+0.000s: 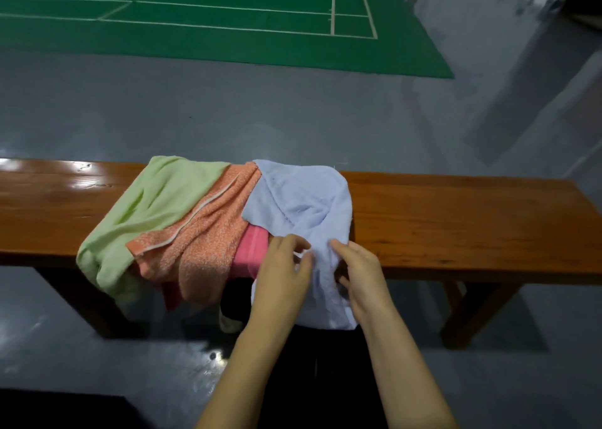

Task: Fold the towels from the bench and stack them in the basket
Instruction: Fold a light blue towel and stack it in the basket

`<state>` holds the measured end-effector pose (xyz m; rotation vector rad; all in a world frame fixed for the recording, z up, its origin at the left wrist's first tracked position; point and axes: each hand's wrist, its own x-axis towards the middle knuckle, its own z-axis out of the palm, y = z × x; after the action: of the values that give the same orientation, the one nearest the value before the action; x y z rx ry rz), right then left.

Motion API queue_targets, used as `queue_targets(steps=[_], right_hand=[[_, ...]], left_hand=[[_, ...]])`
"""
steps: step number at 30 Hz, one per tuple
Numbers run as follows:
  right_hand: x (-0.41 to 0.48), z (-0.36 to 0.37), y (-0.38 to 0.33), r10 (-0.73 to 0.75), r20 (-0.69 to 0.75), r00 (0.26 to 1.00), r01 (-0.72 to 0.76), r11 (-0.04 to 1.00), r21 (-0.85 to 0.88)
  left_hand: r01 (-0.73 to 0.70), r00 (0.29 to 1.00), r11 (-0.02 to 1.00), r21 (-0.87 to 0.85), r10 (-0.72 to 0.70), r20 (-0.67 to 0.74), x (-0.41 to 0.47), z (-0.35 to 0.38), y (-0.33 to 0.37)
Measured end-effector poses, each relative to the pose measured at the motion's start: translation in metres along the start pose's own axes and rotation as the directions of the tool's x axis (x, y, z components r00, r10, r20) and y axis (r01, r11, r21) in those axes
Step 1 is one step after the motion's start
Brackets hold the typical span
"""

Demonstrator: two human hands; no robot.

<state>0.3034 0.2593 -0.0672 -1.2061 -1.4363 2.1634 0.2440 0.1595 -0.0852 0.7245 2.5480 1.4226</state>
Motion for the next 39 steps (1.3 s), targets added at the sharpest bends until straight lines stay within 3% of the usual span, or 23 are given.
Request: queue_targets(steps=[3,7,12,17,20,22,25,29,33,36,39], right_hand=[[-0.009,0.000,-0.001,0.011,0.038,0.999,-0.012,0.999,0.035],[-0.012,-0.004,-0.003,0.022,0.106,0.994,-0.028,0.998,0.056],[-0.007,-0.009,-0.009,0.013,0.266,0.964,-0.005,0.999,-0.033],[-0.005,-0.005,-0.004,-0.252,0.203,0.946,0.274,0.958,-0.083],[0.000,-0.003,-0.002,-0.485,0.261,0.835,0.547,0.788,-0.283],[0.002,0.003,-0.005,-0.492,0.406,0.770,0.627,0.701,-0.341],[0.006,0.010,-0.008,-0.313,0.559,0.768,0.586,0.695,-0.416],[0.013,0.006,-0.008,-0.302,0.479,0.824,0.536,0.688,-0.488],[0.014,-0.002,-0.004,-0.343,0.430,0.835,0.527,0.724,-0.445],[0.009,-0.005,-0.004,-0.351,0.416,0.839,0.505,0.788,-0.352],[0.004,-0.002,-0.003,-0.370,0.395,0.841,0.499,0.813,-0.300]], left_hand=[[-0.013,0.993,0.999,-0.048,0.018,0.118,-0.009,0.008,0.017],[0.082,0.984,0.996,-0.044,-0.073,0.161,-0.012,0.019,0.014],[0.069,0.996,0.981,-0.182,-0.057,0.067,-0.011,0.013,0.010],[0.195,0.981,0.905,-0.379,-0.187,0.058,-0.004,0.002,0.001],[0.283,0.955,0.849,-0.447,-0.293,0.049,0.000,-0.003,0.002],[0.267,0.962,0.867,-0.421,-0.267,0.059,0.001,-0.006,0.004],[0.252,0.968,0.886,-0.389,-0.234,0.094,0.003,-0.010,0.007],[0.235,0.972,0.899,-0.370,-0.217,0.090,0.002,-0.023,0.005],[0.037,0.998,0.998,-0.056,-0.034,0.051,0.001,-0.032,0.000],[-0.131,0.990,0.985,0.113,0.124,0.071,0.000,-0.028,-0.003],[-0.178,0.982,0.983,0.053,0.174,0.078,-0.002,-0.022,-0.001]])
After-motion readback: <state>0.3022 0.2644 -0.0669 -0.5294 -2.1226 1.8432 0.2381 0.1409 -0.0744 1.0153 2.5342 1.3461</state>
